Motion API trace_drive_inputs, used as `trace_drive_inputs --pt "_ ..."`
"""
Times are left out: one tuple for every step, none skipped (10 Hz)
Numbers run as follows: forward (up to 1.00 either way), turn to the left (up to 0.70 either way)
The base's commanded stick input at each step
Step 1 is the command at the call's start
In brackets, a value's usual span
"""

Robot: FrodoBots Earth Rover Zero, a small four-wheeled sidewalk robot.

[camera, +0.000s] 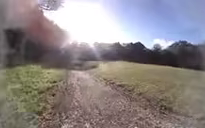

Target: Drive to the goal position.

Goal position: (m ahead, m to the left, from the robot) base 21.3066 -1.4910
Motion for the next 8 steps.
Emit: trace_drive_inputs --pt "0.50 0.00" --pt "0.50 0.00" --pt "0.50 0.05" --pt "0.50 0.16" --pt "0.50 0.42" --pt "0.50 0.44" --pt "0.50 0.00" --pt "0.50 0.00"
